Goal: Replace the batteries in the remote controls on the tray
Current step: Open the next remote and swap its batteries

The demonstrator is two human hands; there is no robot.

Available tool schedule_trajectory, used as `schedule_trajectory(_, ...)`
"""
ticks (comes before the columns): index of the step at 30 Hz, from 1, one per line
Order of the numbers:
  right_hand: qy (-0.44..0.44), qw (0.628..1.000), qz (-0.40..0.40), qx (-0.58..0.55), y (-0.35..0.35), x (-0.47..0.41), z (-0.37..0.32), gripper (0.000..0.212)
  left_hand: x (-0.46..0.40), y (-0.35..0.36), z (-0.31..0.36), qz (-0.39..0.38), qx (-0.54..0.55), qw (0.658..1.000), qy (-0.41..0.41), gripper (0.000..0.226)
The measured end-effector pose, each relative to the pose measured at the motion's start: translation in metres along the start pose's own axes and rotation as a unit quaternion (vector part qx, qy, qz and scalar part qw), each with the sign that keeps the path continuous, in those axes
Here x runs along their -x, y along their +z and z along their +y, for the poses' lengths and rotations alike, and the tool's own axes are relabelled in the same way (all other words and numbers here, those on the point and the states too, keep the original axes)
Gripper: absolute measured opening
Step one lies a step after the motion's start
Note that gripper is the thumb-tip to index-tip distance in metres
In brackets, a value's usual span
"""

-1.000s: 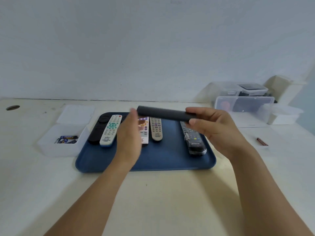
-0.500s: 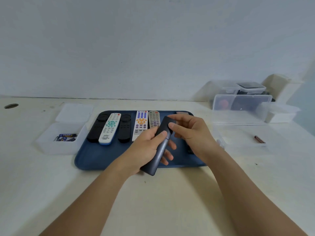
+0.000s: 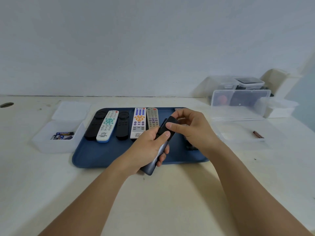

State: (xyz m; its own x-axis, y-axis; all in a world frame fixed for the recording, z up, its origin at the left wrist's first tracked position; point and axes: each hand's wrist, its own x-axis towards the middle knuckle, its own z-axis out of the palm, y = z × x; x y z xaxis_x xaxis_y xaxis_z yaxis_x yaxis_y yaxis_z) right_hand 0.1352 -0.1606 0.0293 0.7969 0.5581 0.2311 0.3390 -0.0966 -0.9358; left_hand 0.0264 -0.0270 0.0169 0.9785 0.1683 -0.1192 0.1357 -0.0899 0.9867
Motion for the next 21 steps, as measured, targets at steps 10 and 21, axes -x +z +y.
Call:
schedule_trajectory(10,0.191,0.979,-0.065,0.005,-0.045,0.011,-0.016,0.016,-0.005,-0.006,0.001,0.084,0.103,0.991,-0.023,0.031)
schedule_trajectory(21,0.168,0.972,-0.139,0.086,-0.012,0.015,-0.016,0.019,-0.008,-0.009,0.0,0.08,0.067,0.994,-0.013,0.027)
